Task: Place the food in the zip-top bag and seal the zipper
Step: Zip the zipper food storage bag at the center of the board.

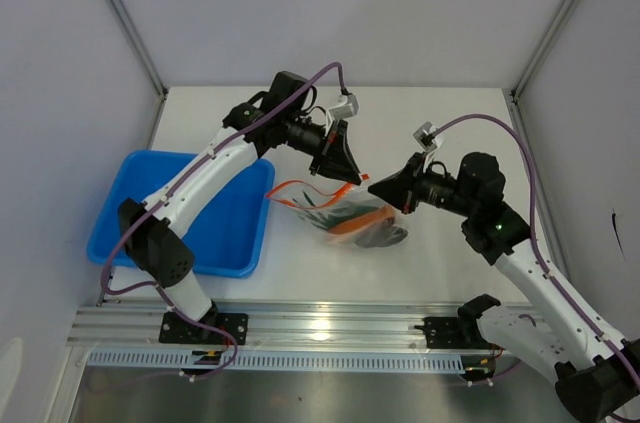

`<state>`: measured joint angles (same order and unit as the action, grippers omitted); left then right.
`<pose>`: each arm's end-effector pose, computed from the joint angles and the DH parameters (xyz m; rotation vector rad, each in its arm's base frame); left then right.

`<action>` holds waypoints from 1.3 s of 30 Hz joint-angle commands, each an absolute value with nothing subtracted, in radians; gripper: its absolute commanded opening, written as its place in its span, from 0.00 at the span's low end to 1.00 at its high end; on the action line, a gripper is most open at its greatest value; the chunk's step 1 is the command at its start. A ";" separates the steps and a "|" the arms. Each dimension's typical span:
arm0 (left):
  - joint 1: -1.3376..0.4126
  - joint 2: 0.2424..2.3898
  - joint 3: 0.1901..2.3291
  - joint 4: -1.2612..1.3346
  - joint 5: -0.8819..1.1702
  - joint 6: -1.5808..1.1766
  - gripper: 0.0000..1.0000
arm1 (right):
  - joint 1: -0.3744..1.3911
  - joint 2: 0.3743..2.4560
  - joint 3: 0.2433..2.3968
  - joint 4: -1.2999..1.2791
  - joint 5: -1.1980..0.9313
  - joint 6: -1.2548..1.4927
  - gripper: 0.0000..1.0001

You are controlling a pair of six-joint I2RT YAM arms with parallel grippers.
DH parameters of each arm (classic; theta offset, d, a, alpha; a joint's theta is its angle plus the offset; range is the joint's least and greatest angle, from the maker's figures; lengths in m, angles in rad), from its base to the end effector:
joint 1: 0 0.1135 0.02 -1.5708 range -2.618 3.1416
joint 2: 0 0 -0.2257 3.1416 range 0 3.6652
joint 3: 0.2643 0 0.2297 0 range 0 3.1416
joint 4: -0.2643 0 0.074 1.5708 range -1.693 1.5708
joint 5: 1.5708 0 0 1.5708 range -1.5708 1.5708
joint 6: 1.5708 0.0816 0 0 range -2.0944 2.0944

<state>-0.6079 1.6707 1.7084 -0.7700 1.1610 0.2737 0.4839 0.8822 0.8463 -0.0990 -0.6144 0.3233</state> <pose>0.2372 -0.2562 0.3352 1.4353 1.6194 -1.4973 0.1903 0.1532 0.3209 -0.6222 1.7015 1.1083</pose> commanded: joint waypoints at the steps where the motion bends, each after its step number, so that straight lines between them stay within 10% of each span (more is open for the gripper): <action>1: -0.578 1.649 1.695 -0.801 1.232 0.298 0.01 | 0.446 0.871 0.857 -0.031 -0.624 0.339 0.00; 6: -0.578 1.638 1.694 -0.793 1.261 0.278 0.01 | 0.442 0.931 0.884 -0.048 -0.803 0.293 0.02; 9: -0.580 1.632 1.694 -0.759 1.296 0.252 0.01 | 0.463 0.992 0.928 -0.092 -0.886 0.259 0.34; 14: -0.584 1.638 1.707 -0.736 1.310 0.219 0.01 | 0.525 1.097 1.018 -0.215 -0.917 0.160 0.43; 18: -0.592 1.647 1.715 -0.747 1.305 0.221 0.01 | 0.551 1.161 1.049 -0.192 -0.945 0.170 0.38; 24: -0.592 1.646 1.720 -0.775 1.253 0.232 0.01 | 0.558 1.193 1.065 -0.192 -0.946 0.178 0.00; 39: -0.592 1.603 1.652 -0.822 1.100 0.241 0.01 | 0.491 1.026 0.982 -0.048 -0.698 0.342 0.00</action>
<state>-0.5938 1.6611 1.6833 -0.7841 1.1431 0.2356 0.5194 1.0992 0.9810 -0.1833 -0.7673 0.2680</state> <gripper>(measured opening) 0.039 0.003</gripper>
